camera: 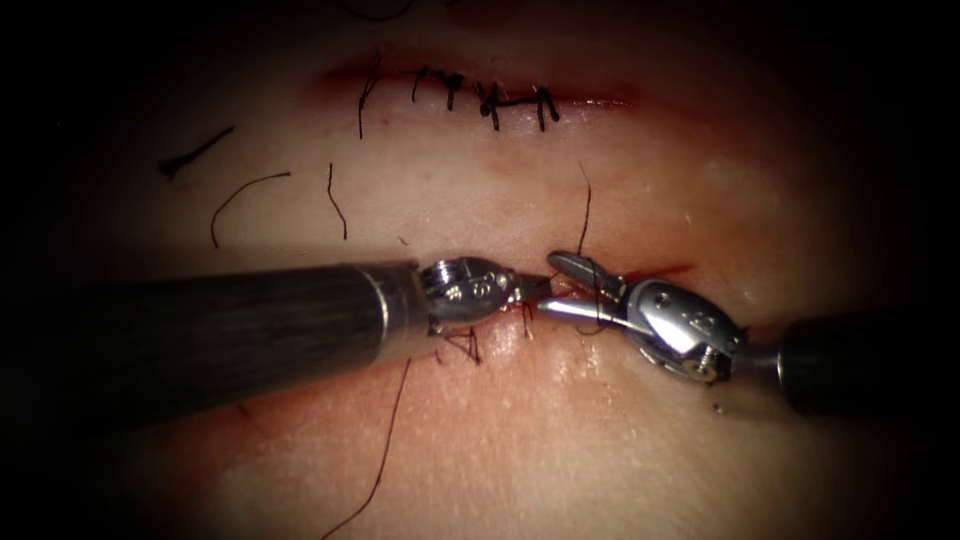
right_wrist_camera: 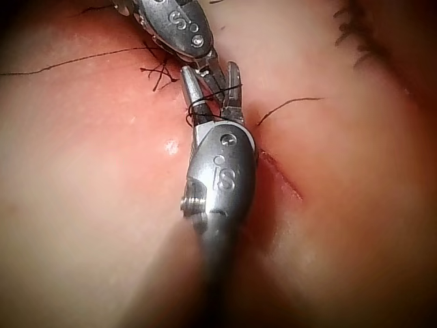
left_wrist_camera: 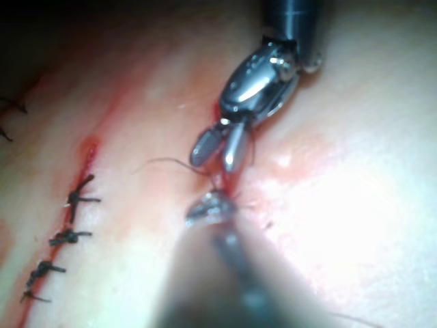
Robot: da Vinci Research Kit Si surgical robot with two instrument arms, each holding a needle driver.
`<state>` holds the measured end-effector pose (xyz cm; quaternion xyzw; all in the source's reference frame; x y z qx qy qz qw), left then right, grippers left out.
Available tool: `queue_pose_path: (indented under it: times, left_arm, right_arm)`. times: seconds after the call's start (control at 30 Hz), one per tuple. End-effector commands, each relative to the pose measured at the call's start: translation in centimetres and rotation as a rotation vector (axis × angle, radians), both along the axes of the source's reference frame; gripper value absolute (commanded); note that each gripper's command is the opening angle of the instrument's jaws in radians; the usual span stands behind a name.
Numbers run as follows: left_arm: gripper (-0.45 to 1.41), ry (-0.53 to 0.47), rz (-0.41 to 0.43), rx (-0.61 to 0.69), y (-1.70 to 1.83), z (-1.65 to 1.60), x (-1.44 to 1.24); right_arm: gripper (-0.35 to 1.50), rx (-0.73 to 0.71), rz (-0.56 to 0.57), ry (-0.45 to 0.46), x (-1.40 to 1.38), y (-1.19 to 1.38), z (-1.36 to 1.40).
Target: Wound Closure
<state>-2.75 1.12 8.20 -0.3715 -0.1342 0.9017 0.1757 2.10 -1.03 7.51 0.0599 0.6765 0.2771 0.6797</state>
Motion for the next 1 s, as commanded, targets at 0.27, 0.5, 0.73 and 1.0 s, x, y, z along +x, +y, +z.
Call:
queue_pose_path:
  times: [0.27,0.5,0.73,1.0]
  left_arm:
    - [-0.1,-0.006,0.005,0.002,-0.21,-0.08,-0.16]
    - [-0.08,-0.009,0.005,0.007,-0.28,-0.22,-0.22]
    - [-0.1,-0.01,0.0,0.013,-0.23,-0.29,-0.28]
    - [-0.33,-0.011,-0.002,0.014,-0.17,-0.34,-0.36]
  right_arm:
    - [0.36,0.06,0.122,-0.182,0.04,-0.02,0.09]
    - [0.39,0.125,0.185,-0.315,0.01,-0.09,0.05]
    - [0.52,0.189,0.268,-0.373,-0.22,-0.1,-0.04]
    - [0.61,0.213,0.309,-0.399,-0.36,-0.07,-0.1]
